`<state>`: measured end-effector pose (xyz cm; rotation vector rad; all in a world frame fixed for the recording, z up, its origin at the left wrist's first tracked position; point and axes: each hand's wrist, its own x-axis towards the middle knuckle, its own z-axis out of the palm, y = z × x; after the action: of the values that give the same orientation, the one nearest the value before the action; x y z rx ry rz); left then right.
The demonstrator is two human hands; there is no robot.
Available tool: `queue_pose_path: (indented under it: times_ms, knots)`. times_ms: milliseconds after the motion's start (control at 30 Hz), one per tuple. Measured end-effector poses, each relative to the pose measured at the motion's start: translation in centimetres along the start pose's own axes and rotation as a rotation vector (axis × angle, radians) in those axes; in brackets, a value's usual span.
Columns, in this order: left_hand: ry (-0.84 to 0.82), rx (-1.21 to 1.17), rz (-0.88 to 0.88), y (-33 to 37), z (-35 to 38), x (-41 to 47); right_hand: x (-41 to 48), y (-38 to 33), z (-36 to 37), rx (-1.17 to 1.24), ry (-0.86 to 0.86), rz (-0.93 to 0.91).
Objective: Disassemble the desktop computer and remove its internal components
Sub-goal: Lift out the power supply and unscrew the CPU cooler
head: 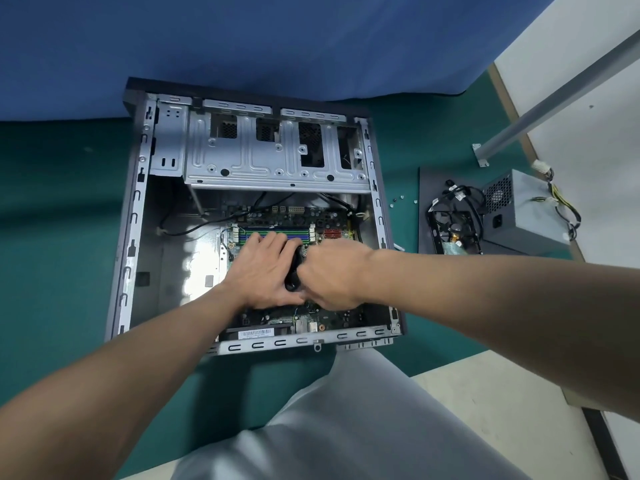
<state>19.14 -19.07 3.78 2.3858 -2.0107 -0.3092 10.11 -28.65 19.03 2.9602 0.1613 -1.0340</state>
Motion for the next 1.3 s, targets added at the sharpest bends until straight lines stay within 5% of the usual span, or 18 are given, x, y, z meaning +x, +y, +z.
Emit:
queue_pose_path:
  times_ms: [133, 233, 333, 500, 567, 633, 700, 833, 933, 1000, 1200, 1300]
  knots:
    - [0.026, -0.035, -0.005, 0.2, -0.1, 0.0, 0.7, 0.1, 0.5, 1.101, 0.034, 0.712]
    - [0.043, -0.036, -0.008, 0.3, -0.2, 0.0, 1.1, 0.2, 0.1, 1.597, -0.241, 0.988]
    - [0.046, -0.026, 0.0, 0.4, -0.3, -0.1, 1.6, 0.5, -0.3, 1.349, -0.316, 0.841]
    - [0.01, -0.016, -0.015, 0.2, -0.4, 0.0, 0.9, -0.6, -0.3, 0.038, -0.187, 0.181]
    - [0.028, -0.025, -0.011, 0.3, -0.4, -0.1, 0.6, -0.1, -0.4, -0.161, -0.108, 0.029]
    - [0.049, -0.027, -0.004, 0.3, -0.4, -0.1, 0.4, 0.7, -0.2, -0.111, -0.063, 0.037]
    - [0.043, -0.02, -0.003, 0.3, -0.2, -0.1, 0.3, 1.1, 0.2, 0.181, -0.017, 0.224]
    - [0.036, -0.02, -0.021, 0.1, 0.1, 0.0, 1.0, 1.0, 1.2, 1.206, 0.06, 0.905]
    - [0.04, -0.047, -0.015, 0.1, 0.3, 0.0, 0.6, 1.3, 1.2, 1.603, -0.184, 1.105]
    - [0.04, -0.05, -0.01, 0.1, 0.3, 0.0, 0.5, 1.4, 1.2, 1.404, -0.187, 1.003]
    - [-0.008, -0.028, -0.017, 0.0, 0.1, 0.0, 0.5, -1.0, 1.5, 0.024, 0.061, 0.166]
    - [0.039, -0.051, 0.0, 0.1, 0.1, 0.0, 1.2, -1.0, 1.5, -0.021, 0.129, 0.069]
